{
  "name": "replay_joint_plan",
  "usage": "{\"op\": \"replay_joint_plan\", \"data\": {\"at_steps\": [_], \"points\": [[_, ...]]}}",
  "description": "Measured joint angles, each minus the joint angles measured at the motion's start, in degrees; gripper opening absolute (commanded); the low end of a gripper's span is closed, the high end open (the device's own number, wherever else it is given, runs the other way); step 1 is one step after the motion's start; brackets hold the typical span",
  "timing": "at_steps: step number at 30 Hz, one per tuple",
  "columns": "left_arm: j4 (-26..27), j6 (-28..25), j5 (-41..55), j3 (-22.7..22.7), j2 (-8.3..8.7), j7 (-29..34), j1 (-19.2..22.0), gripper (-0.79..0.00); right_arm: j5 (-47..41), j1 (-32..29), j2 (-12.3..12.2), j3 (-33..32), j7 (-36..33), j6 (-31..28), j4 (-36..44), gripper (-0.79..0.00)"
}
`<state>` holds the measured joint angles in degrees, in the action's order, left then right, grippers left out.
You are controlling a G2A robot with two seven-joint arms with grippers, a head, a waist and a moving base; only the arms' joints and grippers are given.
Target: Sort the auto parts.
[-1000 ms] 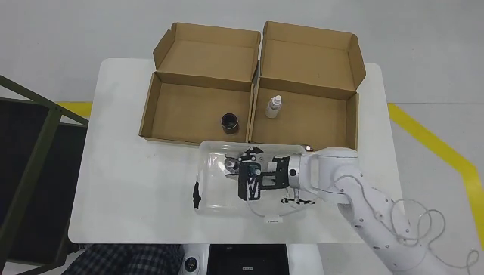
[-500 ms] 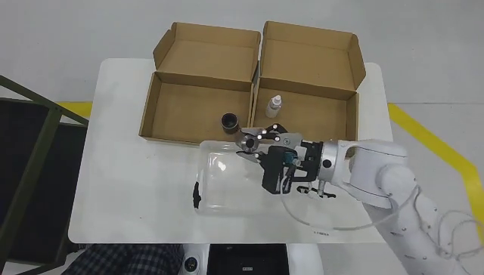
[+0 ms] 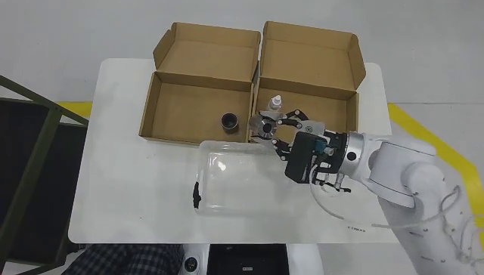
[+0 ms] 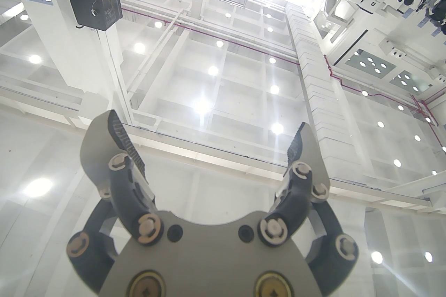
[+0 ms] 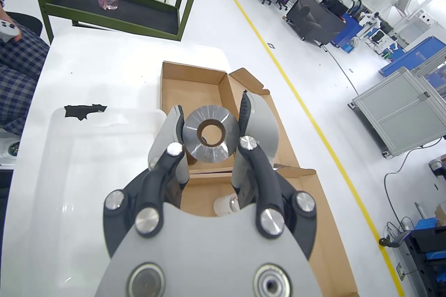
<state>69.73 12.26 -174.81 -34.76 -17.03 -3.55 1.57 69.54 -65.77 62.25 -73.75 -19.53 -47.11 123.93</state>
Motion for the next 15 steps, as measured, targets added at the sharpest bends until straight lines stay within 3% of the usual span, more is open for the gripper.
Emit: {"op": "replay_joint_plan", "data": {"at_steps": [15], "points": [[0.0,0.0,0.0,0.0,0.0,0.0,0.0,0.0,-1.36,0.55,-0.52,-2.16,1.83,0.73,-0.45,-0.785]]}}
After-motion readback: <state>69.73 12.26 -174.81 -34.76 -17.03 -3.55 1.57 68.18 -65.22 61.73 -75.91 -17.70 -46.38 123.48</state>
